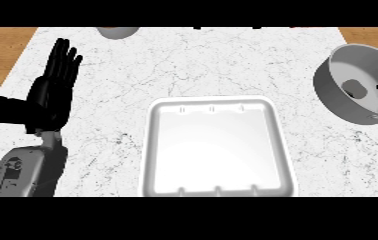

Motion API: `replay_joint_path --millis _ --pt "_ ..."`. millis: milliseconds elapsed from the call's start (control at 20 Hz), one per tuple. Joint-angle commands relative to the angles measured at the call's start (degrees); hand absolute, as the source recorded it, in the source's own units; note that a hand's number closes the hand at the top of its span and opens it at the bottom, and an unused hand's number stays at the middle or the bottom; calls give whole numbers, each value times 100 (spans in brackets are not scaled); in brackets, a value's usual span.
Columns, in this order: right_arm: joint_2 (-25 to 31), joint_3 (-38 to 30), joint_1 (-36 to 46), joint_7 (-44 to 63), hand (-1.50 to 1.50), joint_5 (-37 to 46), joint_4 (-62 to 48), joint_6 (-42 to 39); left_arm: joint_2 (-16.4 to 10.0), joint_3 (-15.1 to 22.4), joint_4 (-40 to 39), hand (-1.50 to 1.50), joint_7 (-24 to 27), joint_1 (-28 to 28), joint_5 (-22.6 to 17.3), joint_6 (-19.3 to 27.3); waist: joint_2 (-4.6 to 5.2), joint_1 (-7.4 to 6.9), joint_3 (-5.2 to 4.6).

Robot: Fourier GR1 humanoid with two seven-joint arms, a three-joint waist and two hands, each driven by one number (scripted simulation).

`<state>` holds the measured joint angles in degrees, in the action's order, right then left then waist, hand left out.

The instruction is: Pick the cupcake from the tray and place it in the pot

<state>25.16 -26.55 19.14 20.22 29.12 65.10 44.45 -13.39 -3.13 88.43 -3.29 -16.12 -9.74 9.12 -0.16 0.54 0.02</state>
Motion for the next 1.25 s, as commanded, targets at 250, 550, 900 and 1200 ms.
replay_joint_path --millis 250,550,900,1200 --pt "-262 -794 -1365 -912 -150 -1314 1703 100 121 -71 -155 0 -21 -126 20 -8 -1 42 -2" --pt "-465 -1423 -2562 -1511 -150 -2151 2503 -404 12 -127 434 0 -40 463 61 -137 -4 -2 -2" --pt "-869 -2194 -3326 -2301 -150 -3110 2747 -1054 98 -199 -25 0 86 37 67 -279 9 -2 -2" --pt "-1203 -2907 -4069 -2980 -150 -3834 2897 -1777 157 -278 -140 0 298 149 164 -241 6 14 -3"
